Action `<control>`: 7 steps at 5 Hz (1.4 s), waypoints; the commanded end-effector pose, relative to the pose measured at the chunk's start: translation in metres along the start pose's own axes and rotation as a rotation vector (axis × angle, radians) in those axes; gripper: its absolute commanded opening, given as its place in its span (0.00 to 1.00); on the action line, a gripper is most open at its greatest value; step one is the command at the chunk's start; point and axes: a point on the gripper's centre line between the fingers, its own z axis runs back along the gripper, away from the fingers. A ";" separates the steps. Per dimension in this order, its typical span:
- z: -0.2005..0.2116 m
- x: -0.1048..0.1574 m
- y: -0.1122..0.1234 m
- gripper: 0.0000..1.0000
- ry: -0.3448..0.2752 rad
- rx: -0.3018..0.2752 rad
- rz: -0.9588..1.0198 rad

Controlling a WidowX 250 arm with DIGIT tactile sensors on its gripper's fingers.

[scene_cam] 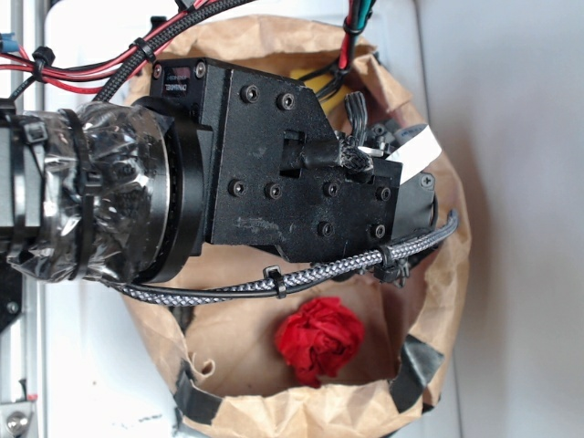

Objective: Grab the green sponge.

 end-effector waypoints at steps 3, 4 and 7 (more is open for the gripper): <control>0.022 0.050 0.035 1.00 0.067 -0.164 0.034; 0.024 0.046 0.049 1.00 0.067 -0.175 0.032; 0.002 0.016 0.063 1.00 -0.022 -0.151 -0.005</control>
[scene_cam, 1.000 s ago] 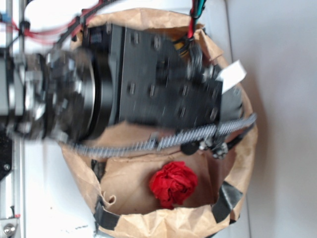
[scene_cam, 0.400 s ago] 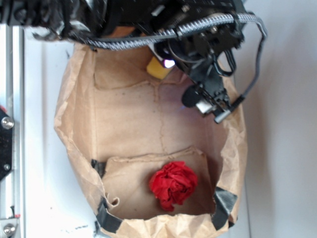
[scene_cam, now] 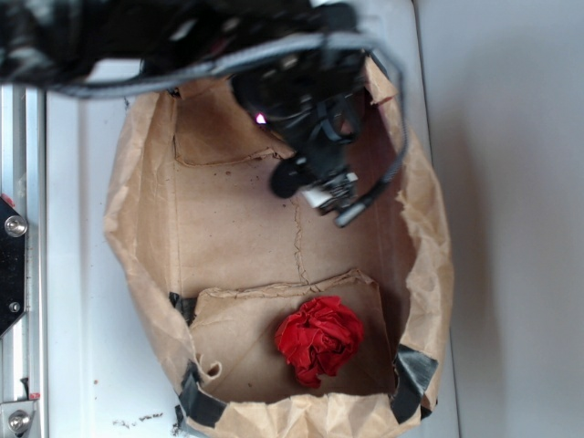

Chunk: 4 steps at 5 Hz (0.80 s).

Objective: Grab the green sponge.

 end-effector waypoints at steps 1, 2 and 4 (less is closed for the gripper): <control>-0.002 0.021 0.000 1.00 -0.113 0.025 0.045; -0.009 0.024 -0.004 1.00 -0.133 0.020 0.043; -0.024 0.037 0.002 1.00 -0.145 0.025 0.060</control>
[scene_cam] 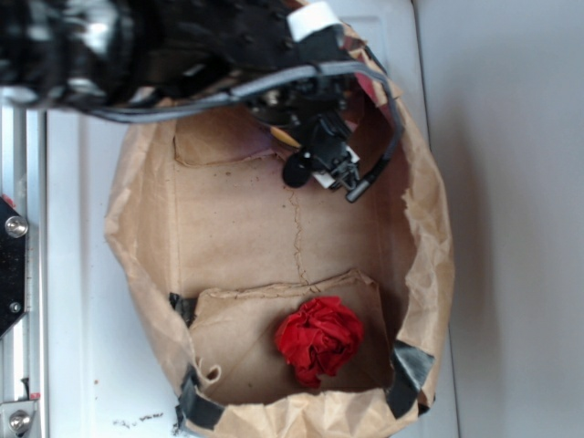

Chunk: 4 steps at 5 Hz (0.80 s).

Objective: Grab the green sponge.

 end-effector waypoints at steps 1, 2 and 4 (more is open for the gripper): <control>0.003 0.026 0.008 1.00 -0.054 -0.017 0.020; -0.002 0.021 0.004 1.00 -0.063 -0.009 0.014; -0.009 0.020 0.007 1.00 -0.082 -0.008 0.006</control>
